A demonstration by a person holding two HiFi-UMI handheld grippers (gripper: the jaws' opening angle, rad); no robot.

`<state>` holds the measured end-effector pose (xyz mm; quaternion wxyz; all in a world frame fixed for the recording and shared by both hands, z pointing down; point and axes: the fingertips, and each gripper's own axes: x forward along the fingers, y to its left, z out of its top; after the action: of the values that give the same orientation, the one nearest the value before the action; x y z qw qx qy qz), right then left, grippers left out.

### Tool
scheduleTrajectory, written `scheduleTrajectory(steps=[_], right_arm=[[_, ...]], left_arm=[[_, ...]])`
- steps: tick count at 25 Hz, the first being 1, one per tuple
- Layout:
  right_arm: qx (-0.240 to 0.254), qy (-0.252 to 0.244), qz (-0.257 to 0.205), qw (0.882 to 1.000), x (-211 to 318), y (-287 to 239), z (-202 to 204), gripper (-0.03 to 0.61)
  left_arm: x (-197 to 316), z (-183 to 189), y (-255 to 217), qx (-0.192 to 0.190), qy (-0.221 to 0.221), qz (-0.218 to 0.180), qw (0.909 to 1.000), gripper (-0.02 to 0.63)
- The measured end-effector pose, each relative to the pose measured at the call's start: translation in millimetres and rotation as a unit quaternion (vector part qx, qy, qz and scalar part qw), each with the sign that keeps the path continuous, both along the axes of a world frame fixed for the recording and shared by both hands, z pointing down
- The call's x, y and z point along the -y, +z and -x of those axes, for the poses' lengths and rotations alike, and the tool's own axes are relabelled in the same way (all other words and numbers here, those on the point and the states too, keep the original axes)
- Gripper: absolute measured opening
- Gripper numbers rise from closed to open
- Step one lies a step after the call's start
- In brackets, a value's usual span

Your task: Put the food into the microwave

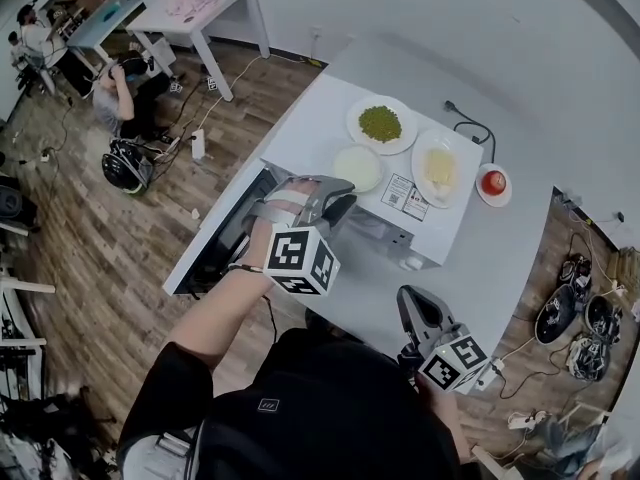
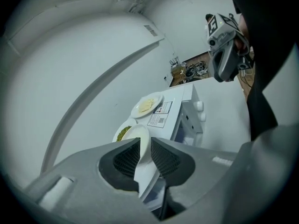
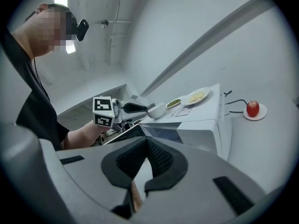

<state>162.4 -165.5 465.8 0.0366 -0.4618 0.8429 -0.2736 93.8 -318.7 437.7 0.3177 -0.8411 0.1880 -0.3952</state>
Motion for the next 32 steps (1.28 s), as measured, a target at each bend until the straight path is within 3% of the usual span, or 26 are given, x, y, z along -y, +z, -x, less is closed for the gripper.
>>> scheduleTrajectory(steps=[5,9,14,18,22,32], right_arm=[[0.001,0.002,0.002,1.0,-4,0,2,0.011],[-0.004,0.003,0.0,1.0,-10,-3,5,0.011],[-0.002,0.02,0.004,1.0,-21,-1,-3,0.011],[0.0,0.026,0.008,1.0,-27,0,-4,0.011],[-0.007,0.023,0.01,1.0,-29,-2,-3,0.011],[-0.008,0.01,0.008,1.0,-29,-4,3,0.011]], left_arm=[[2,-1,15,0.041,0.007,0.009,0.9991,0.134],[4,1,24,0.08,0.021,0.006,0.9965,0.149],[7,-1,32,0.116,0.042,-0.044,0.9914,0.149],[11,-3,34,0.118,0.041,-0.074,0.9895,0.147],[10,-5,29,0.133,0.044,-0.099,0.9852,0.092],[-10,13,25,0.129,0.034,-0.11,0.985,0.083]])
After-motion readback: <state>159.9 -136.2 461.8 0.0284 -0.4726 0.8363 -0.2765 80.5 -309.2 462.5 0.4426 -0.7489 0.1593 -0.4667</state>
